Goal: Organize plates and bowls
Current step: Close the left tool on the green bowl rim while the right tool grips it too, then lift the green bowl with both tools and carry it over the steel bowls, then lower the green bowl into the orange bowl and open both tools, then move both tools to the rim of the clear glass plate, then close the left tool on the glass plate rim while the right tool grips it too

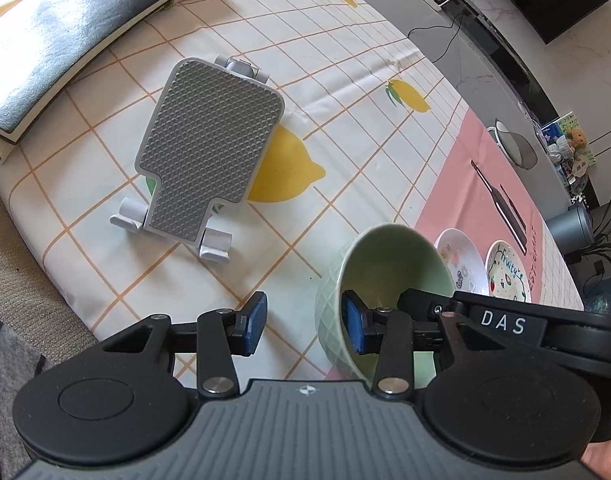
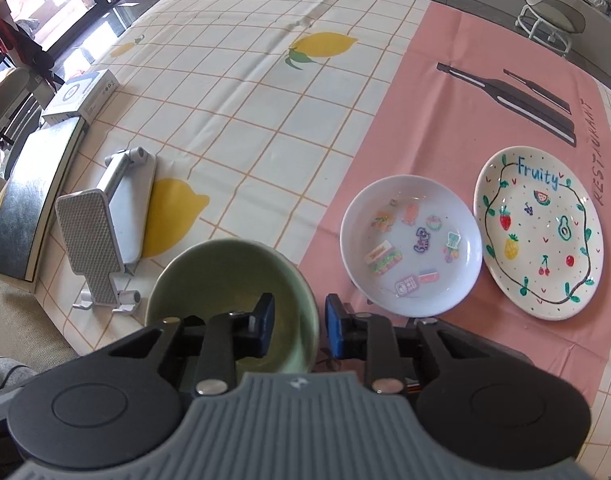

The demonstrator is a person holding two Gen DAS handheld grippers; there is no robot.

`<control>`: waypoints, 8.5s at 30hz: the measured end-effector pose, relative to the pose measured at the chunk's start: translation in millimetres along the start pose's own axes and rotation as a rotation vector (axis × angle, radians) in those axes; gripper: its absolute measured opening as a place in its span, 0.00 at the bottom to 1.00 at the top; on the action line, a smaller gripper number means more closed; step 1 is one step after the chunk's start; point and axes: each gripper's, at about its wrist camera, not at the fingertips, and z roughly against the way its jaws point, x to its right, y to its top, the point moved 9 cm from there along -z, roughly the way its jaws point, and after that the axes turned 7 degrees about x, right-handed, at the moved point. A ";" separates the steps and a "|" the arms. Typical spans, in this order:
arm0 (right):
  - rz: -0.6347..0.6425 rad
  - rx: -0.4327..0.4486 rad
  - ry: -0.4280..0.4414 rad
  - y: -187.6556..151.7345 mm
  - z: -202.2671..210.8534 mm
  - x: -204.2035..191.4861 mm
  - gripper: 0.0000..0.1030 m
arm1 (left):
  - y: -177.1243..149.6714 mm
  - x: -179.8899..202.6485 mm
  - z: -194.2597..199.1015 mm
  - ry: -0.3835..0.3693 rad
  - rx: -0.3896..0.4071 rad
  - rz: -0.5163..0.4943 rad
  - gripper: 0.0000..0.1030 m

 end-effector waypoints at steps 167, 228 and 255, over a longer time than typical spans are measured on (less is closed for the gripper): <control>-0.283 0.448 -0.090 -116.7 107.4 109.5 0.56 | -57.6 75.4 64.3 -0.265 0.164 -0.518 0.69; -0.972 0.701 -0.338 -279.8 260.0 413.9 0.64 | -218.5 371.1 88.7 -0.431 0.115 -1.085 0.65; -1.259 0.667 0.022 -326.0 197.3 456.4 0.31 | -306.6 391.0 -65.3 -0.421 -0.350 -1.042 0.46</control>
